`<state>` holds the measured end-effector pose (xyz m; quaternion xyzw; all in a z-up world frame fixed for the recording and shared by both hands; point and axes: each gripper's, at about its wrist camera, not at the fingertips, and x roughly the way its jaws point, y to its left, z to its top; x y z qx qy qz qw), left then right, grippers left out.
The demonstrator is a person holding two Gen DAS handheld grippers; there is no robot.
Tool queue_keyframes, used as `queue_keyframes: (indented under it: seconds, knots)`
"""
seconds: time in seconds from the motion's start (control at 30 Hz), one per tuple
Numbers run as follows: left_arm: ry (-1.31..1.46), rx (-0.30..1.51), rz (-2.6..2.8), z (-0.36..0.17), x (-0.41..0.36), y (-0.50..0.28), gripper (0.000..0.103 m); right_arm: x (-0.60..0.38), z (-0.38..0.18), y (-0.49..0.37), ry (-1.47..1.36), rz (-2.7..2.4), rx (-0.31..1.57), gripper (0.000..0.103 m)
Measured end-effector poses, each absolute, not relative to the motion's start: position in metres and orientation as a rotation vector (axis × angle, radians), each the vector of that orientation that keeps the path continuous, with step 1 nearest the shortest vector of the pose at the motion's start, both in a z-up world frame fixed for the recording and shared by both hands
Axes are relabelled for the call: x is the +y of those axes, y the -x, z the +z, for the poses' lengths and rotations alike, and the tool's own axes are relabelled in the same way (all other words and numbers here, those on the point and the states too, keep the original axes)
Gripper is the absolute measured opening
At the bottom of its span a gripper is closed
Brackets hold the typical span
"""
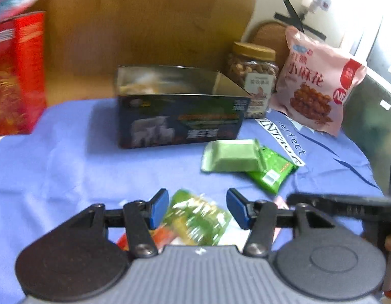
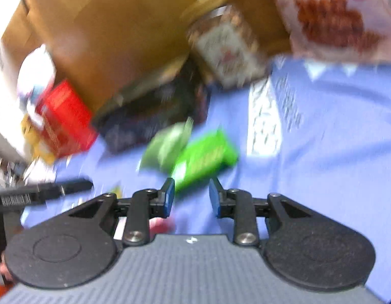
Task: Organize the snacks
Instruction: 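Grasp the clear bag with the white cake using the left gripper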
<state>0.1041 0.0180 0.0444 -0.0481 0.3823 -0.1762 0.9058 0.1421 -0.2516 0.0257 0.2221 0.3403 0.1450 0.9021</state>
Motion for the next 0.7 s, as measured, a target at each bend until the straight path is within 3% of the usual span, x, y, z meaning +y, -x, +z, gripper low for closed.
queue_keyframes:
  seconds: [0.17, 0.33, 0.7]
  knots:
    - [0.144, 0.761, -0.266, 0.050, 0.068, -0.070, 0.053, -0.200, 0.020, -0.105, -0.421, 0.486, 0.752, 0.034]
    - [0.202, 0.790, -0.227, 0.040, 0.105, -0.043, 0.057, -0.159, 0.038, -0.069, -0.283, 0.561, 0.677, 0.035]
    - [0.463, 0.850, -0.341, -0.002, 0.108, -0.040, 0.054, -0.122, 0.017, -0.102, -0.487, 0.629, 0.766, 0.043]
